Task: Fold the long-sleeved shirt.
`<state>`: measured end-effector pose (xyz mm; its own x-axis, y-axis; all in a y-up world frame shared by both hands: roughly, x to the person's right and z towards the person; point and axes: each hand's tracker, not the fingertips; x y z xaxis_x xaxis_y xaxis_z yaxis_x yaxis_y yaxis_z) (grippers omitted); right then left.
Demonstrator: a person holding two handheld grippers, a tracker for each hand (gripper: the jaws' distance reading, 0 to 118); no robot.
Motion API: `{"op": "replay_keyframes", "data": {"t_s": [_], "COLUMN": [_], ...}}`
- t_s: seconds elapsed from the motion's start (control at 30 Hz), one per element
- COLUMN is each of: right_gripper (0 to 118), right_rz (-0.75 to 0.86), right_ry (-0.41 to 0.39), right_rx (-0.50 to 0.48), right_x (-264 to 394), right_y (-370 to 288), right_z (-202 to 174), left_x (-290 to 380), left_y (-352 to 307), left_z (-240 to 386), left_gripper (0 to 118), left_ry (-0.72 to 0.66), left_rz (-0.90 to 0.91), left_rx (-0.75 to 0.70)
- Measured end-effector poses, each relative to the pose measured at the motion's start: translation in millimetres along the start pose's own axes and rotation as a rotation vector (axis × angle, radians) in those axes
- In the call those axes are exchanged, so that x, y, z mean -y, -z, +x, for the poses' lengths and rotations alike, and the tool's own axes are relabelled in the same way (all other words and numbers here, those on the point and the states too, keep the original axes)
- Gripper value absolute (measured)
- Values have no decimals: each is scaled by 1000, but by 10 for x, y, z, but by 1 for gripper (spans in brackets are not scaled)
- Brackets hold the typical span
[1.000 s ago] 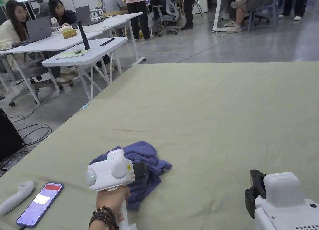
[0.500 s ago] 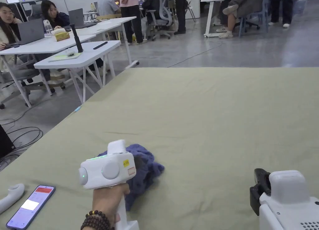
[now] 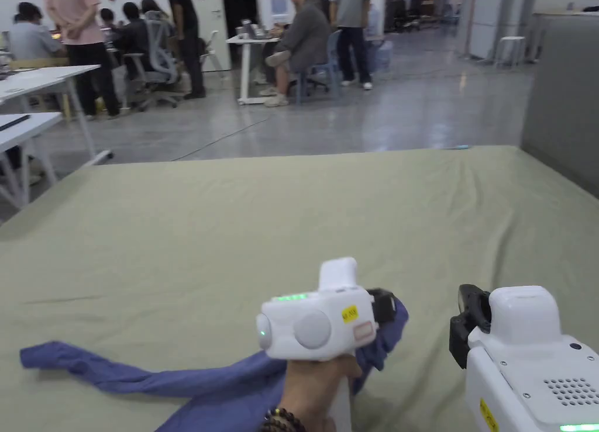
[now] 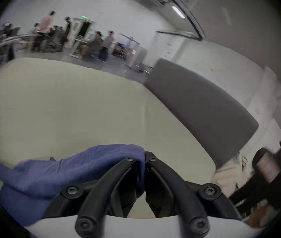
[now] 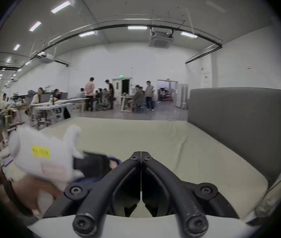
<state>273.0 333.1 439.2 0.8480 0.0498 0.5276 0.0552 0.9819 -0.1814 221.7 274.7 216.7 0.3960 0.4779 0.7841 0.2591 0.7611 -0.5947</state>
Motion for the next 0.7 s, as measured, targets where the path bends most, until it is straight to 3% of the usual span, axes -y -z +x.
{"op": "replay_keyframes", "data": {"t_s": [0.13,0.23,0.27,0.3,0.37,0.43,0.63,0.7], "right_gripper": [0,0,0,0,0,0,0,0], "right_rz": [-11,-18,-20,-26,-42,-52,-96,-114], "right_ry": [16,30,33,35,38,37,23,14], "right_rx": [100,128,132,134,130,115,60,56], "right_x": [0,27,47,58,82,111,213,243], "right_y": [-51,-111,-115,-123,-117,-114,-99,-89], "right_z": [375,533,561,576,566,536,386,339], "left_x": [419,562,554,531,460,390,407,572], "left_y": [687,796,773,712,513,204,-949,-1340], "left_z": [380,414,384,344,259,206,-66,-90], "left_gripper": [1,2,9,32,117,118,113,74], "left_ry": [7,8,-6,-21,-32,-10,32,73], "left_rz": [-138,-132,-127,-122,-78,28,149,170], "left_rx": [10,-39,-81,-76,-77,-73,-323,-415]}}
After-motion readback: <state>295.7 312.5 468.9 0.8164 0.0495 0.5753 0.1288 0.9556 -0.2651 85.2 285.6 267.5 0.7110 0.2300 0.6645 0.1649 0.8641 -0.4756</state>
